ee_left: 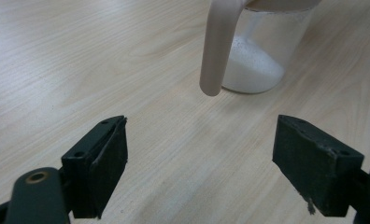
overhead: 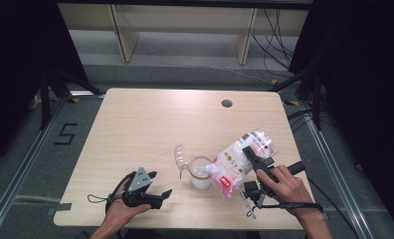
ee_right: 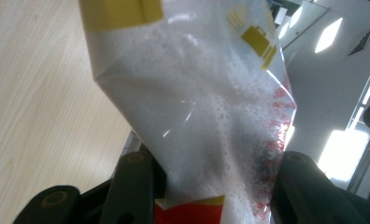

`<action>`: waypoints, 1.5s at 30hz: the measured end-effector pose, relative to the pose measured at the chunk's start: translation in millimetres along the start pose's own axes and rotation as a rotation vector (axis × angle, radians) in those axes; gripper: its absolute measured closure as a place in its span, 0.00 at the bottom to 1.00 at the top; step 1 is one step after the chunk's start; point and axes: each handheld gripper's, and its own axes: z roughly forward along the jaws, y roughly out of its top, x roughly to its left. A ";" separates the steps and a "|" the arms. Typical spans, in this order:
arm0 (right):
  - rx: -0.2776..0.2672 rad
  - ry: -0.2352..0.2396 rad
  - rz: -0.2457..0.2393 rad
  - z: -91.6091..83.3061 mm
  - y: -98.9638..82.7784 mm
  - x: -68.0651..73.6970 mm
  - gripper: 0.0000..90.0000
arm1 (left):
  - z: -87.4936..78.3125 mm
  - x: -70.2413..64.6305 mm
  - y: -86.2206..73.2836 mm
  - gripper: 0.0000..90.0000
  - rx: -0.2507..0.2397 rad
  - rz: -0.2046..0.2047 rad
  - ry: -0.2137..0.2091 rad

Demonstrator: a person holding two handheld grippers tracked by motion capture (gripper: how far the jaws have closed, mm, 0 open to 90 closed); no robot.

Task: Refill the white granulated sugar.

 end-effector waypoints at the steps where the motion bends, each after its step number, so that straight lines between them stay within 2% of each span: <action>1: 0.003 0.003 0.000 -0.2 0.0 0.3 0.70 | 0.0 0.0 0.0 0.20 0.000 0.000 0.000; 2: 0.015 0.016 0.009 -1.0 0.0 0.6 0.70 | 0.1 0.2 0.0 0.20 0.000 0.000 -0.003; 5: 0.009 0.011 -0.004 -0.8 -0.1 -1.0 0.70 | 0.0 0.8 0.2 0.20 0.000 0.010 -0.003; 6: 0.022 0.009 0.028 -1.7 -0.4 1.6 0.70 | 0.2 0.5 0.0 0.20 0.000 0.004 -0.004; 8: 0.026 0.020 0.027 -2.0 -0.7 1.3 0.70 | 0.1 0.6 0.1 0.20 0.000 0.007 -0.003; 10: 0.020 0.007 0.014 -1.9 -1.0 0.4 0.70 | 0.0 0.7 0.1 0.20 0.000 0.008 -0.004; 12: 0.023 0.010 0.035 -2.0 -1.1 1.9 0.70 | 0.1 0.5 0.0 0.20 0.000 0.003 -0.004; 14: 0.021 0.003 0.022 -2.2 -1.1 0.9 0.70 | -0.2 0.6 0.2 0.20 0.000 0.010 0.000; 15: 0.024 0.010 0.035 -2.1 -1.0 2.0 0.70 | 0.0 0.2 0.0 0.20 0.000 0.002 0.000; 17: 0.019 0.007 0.014 -1.9 -1.2 0.5 0.70 | -0.1 0.4 0.1 0.20 0.000 0.006 0.001; 22: 0.018 0.008 0.016 -1.8 -1.0 0.6 0.70 | -0.4 0.7 0.3 0.20 -0.002 0.009 -0.002; 24: 0.018 0.008 0.017 -1.8 -1.0 0.6 0.70 | 0.2 -0.3 -0.1 0.20 -0.007 -0.008 -0.004; 26: 0.018 0.007 0.018 -1.9 -1.0 0.6 0.70 | -0.3 0.6 0.2 0.20 -0.001 0.006 -0.003; 29: 0.015 0.004 0.019 -1.7 -1.2 0.8 0.70 | 0.0 0.0 0.1 0.20 -0.006 -0.004 -0.003; 30: 0.017 0.007 0.021 -1.7 -1.2 0.9 0.70 | -0.5 0.7 0.3 0.20 -0.001 0.008 -0.002; 37: 0.012 0.006 0.031 -1.4 -1.0 1.6 0.70 | -0.2 0.0 0.2 0.20 -0.006 0.000 -0.003; 38: 0.015 0.005 0.019 -1.7 -1.3 0.9 0.70 | 0.0 -0.4 0.0 0.20 -0.006 -0.009 -0.003; 45: 0.013 0.009 0.024 -1.3 -1.6 1.4 0.70 | -0.6 0.2 0.3 0.20 -0.004 0.003 -0.002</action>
